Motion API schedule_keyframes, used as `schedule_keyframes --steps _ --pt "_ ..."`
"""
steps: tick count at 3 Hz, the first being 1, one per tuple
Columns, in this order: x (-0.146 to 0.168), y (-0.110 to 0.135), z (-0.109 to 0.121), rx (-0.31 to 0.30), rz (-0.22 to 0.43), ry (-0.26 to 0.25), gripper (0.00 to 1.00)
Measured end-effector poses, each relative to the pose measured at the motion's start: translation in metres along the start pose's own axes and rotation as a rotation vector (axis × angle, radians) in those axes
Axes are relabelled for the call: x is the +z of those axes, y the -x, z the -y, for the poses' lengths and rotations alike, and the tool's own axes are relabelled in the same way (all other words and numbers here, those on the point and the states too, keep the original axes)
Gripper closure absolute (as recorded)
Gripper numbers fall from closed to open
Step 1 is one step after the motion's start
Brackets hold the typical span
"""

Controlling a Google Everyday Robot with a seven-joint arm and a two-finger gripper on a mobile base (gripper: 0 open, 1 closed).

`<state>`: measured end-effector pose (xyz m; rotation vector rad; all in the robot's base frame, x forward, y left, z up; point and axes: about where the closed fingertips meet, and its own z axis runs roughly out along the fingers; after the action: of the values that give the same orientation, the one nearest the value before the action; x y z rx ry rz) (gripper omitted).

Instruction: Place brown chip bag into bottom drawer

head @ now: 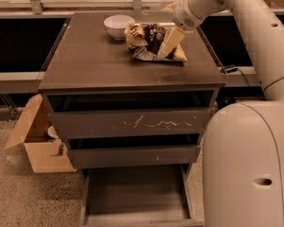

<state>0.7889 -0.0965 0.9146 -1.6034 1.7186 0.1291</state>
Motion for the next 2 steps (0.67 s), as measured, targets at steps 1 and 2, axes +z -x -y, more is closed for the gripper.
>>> schedule_keyframes --steps 1,2 --pt "0.0 0.0 0.0 0.0 0.0 0.0 0.0" --pt "0.015 0.01 0.004 0.02 -0.004 -0.028 0.0"
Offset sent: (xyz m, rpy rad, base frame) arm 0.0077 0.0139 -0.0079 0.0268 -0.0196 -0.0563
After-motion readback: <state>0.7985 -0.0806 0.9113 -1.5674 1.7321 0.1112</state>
